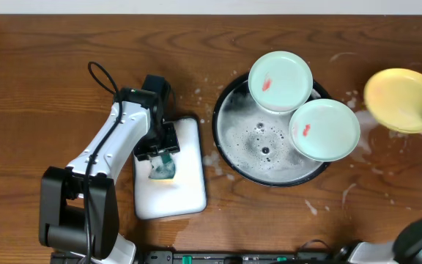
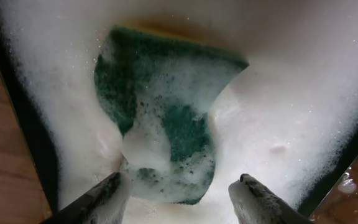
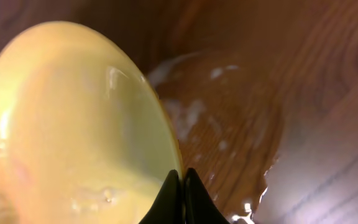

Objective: Clean dirty plates on tray and stack at the side
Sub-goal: 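Carry the yellow plate right and set it on the table, then grip the rim of a pale green plate in the basin with right gripper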

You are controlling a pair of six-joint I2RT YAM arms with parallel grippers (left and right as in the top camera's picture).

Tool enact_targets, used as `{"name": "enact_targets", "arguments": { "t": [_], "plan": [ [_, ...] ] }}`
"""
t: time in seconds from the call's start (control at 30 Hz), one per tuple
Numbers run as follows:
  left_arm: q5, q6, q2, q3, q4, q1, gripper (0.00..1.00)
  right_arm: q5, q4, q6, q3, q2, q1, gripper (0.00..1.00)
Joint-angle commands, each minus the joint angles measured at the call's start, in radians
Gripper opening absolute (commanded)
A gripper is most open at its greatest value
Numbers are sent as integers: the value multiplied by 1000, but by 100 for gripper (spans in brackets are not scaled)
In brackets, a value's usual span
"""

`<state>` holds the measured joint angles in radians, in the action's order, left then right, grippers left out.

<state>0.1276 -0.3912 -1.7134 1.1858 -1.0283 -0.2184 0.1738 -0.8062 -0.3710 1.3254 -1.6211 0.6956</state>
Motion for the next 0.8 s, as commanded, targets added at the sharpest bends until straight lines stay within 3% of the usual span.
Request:
{"name": "enact_targets", "arguments": {
  "t": [0.0,0.17,0.33,0.57,0.77],
  "plan": [
    [-4,5,-5,0,-7,4,59,97,40,-55,2,-95,76,1],
    [-3,5,-5,0,-5,4,59,86,33,-35,2,-201,85,1],
    [-3,5,-5,0,-9,4,59,157,61,51,2,-183,57,27],
    [-3,6,-5,0,-1,4,60,211,-37,259,2,32,-138,41],
    [-4,5,-5,0,-2,4,60,-120,-179,227,-6,66,-389,40]
  ]
}}
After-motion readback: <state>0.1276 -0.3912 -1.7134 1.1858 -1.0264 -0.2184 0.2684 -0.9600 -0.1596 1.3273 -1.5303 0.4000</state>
